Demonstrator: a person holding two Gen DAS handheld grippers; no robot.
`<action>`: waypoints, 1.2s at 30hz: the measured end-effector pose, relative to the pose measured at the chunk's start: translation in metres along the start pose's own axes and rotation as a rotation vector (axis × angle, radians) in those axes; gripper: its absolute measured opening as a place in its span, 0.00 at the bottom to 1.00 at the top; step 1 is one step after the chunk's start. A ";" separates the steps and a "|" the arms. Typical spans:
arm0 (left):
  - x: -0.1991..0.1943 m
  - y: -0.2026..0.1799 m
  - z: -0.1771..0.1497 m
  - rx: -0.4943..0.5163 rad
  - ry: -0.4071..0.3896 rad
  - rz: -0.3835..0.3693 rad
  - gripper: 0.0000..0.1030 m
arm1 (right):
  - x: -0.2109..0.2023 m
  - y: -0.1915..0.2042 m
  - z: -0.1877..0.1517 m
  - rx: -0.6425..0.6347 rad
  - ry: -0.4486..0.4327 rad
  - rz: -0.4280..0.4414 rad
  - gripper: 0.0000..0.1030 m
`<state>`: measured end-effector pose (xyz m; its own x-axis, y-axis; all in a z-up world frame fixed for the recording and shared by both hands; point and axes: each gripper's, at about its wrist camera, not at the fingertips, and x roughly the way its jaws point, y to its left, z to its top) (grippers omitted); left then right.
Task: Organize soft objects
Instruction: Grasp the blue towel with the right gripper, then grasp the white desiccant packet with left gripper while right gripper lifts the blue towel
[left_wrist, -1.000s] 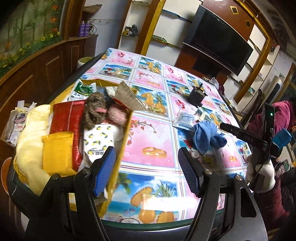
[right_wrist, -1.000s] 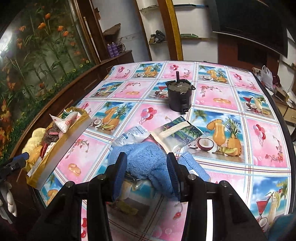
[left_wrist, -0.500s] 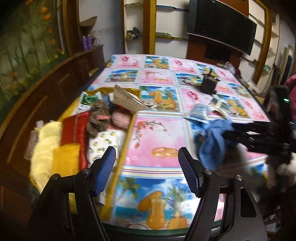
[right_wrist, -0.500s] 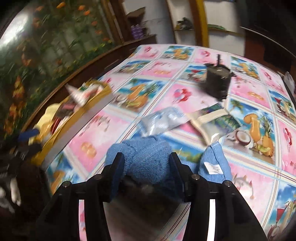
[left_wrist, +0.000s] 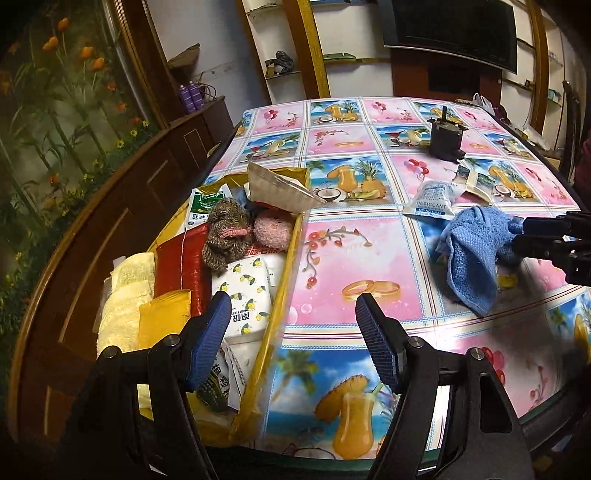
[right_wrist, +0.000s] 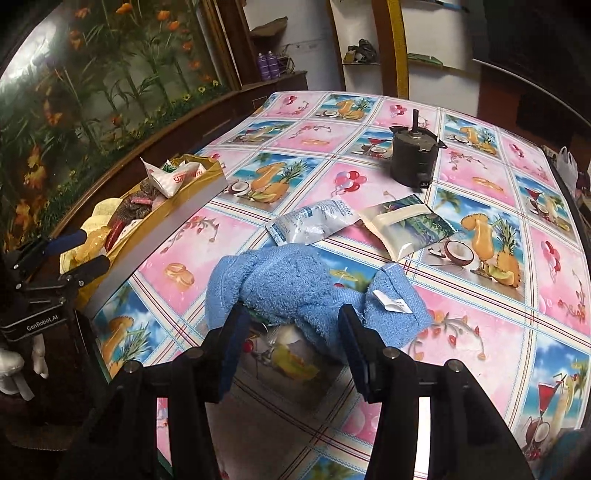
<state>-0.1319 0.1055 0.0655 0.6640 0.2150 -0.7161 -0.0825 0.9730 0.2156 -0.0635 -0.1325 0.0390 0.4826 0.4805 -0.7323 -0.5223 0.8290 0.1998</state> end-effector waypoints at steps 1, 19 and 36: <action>0.000 0.000 0.000 -0.002 0.003 0.002 0.69 | -0.001 0.001 0.000 0.005 -0.003 0.005 0.49; 0.005 -0.001 -0.004 0.003 0.038 -0.006 0.69 | 0.044 0.057 0.038 -0.081 0.004 -0.072 0.54; 0.044 -0.056 0.078 -0.018 0.071 -0.462 0.68 | -0.035 -0.037 -0.054 0.231 0.007 0.068 0.55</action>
<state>-0.0402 0.0540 0.0733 0.5816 -0.2369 -0.7782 0.1964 0.9692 -0.1482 -0.0986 -0.1954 0.0221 0.4470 0.5359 -0.7162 -0.3786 0.8388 0.3913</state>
